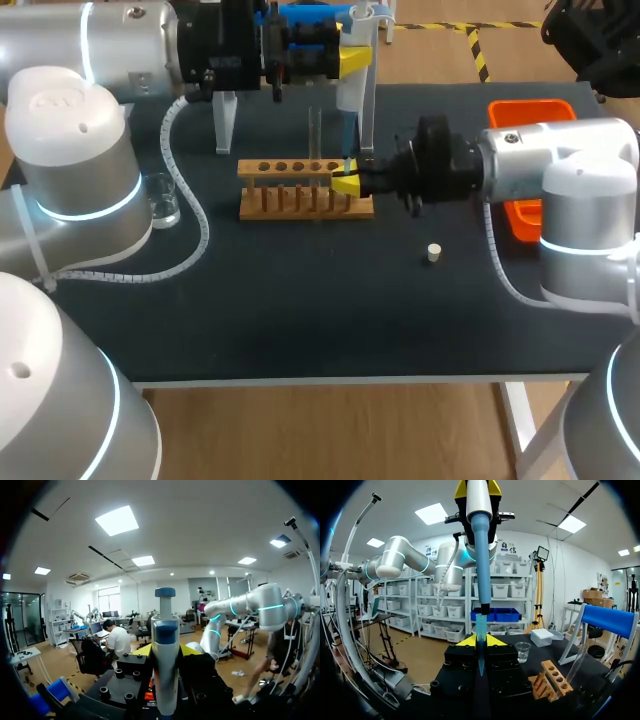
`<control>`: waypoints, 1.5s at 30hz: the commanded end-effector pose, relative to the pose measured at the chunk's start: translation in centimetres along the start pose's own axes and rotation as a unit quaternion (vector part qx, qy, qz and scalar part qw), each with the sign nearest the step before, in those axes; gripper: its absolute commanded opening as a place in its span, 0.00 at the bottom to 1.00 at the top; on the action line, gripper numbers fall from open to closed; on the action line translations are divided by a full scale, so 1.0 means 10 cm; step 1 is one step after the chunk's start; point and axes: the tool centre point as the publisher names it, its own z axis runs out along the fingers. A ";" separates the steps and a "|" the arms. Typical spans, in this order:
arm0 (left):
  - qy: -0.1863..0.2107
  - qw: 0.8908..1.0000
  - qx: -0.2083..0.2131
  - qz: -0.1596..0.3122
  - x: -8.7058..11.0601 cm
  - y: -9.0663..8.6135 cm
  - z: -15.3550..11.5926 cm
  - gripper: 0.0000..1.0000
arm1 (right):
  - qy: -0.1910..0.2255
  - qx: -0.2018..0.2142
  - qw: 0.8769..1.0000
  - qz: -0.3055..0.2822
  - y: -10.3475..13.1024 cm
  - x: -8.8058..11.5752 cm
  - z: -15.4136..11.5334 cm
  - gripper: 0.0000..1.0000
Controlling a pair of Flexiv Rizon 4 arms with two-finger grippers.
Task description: Invert the test tube, pick up the pipette, mount the tip to pipette, aspirate from beaker and dispense into the tube, eject the tip, return the pipette, and cap with the stopper.
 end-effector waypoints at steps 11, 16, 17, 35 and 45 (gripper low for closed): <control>0.001 1.000 0.001 0.000 0.00 0.01 -0.01 0.00 | 0.000 0.004 1.000 -0.001 0.03 -0.03 0.04 0.00; 0.001 1.000 0.001 0.000 0.00 0.01 -0.01 0.00 | -0.001 0.004 1.000 -0.001 0.03 -0.05 0.05 0.00; 0.001 1.000 0.001 0.000 0.00 0.01 -0.01 0.00 | -0.001 0.004 1.000 -0.001 0.03 -0.05 0.05 0.00; 0.001 1.000 0.001 0.000 0.00 0.01 -0.01 0.00 | -0.004 -0.003 1.000 -0.004 0.06 -0.08 0.07 0.00; 0.001 1.000 0.001 0.000 0.00 0.01 -0.01 0.00 | -0.017 -0.026 0.999 -0.021 0.17 -0.11 0.05 0.00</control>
